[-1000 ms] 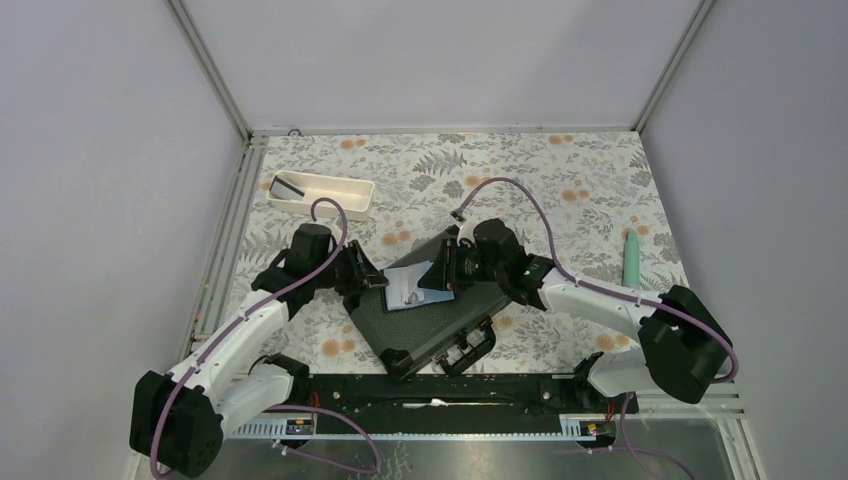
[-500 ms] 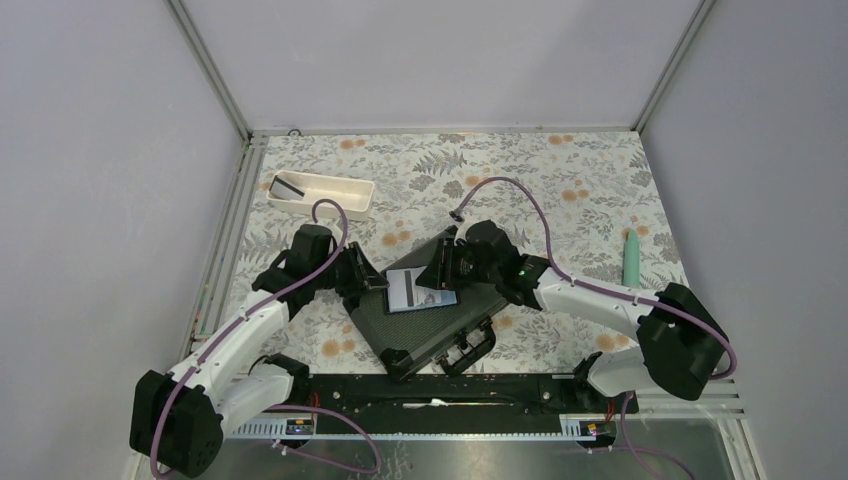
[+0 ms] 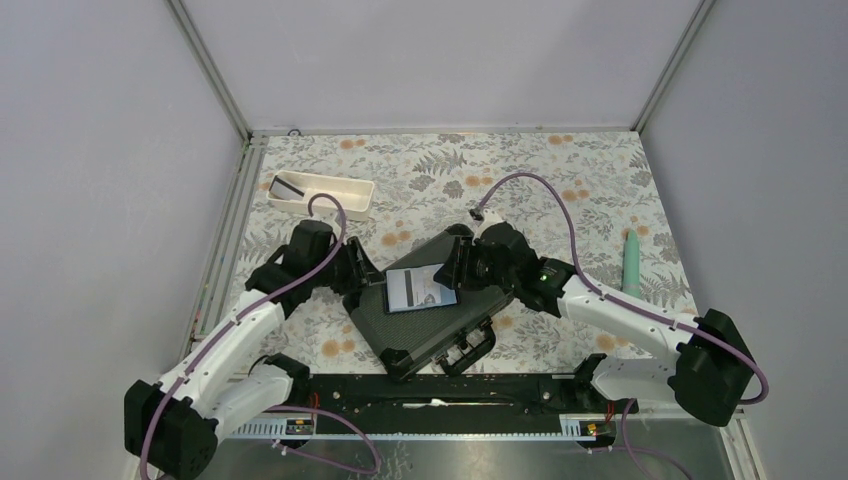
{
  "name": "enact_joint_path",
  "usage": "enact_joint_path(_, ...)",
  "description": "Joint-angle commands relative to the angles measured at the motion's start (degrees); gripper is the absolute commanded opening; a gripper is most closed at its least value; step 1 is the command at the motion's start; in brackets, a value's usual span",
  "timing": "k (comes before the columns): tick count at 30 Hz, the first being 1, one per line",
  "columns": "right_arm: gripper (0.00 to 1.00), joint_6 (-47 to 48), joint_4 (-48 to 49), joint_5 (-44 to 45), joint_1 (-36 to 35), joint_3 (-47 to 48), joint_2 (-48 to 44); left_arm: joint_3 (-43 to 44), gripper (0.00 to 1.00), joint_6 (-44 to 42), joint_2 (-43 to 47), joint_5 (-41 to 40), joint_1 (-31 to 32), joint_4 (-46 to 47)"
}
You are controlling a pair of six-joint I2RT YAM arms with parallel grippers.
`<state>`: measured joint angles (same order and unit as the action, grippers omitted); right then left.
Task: Put the credit cards into the card holder
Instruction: Turn over the card holder at the center of the board.
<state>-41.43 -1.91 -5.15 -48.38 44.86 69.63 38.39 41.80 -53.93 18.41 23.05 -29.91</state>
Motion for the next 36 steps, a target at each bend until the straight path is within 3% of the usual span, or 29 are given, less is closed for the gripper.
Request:
enact_joint_path(1,0.47,0.35,-3.27,3.05,0.04,0.97,-0.88,7.19,0.41,-1.59,1.47,-8.53,3.57,-2.71)
enact_joint_path(7,0.46,-0.22,-3.15,2.77,0.04,0.48,-0.53,8.3,0.41,2.93,-0.13,-7.42,9.03,1.14)
enact_joint_path(21,0.43,-1.39,-2.24,3.41,0.17,-1.02,0.55,0.93,0.4,13.31,-6.18,-1.07,15.03,18.15)
enact_joint_path(36,0.41,-1.98,-0.97,2.26,0.22,-1.46,1.83,0.06,0.39,13.96,-10.4,-4.26,17.69,17.42)
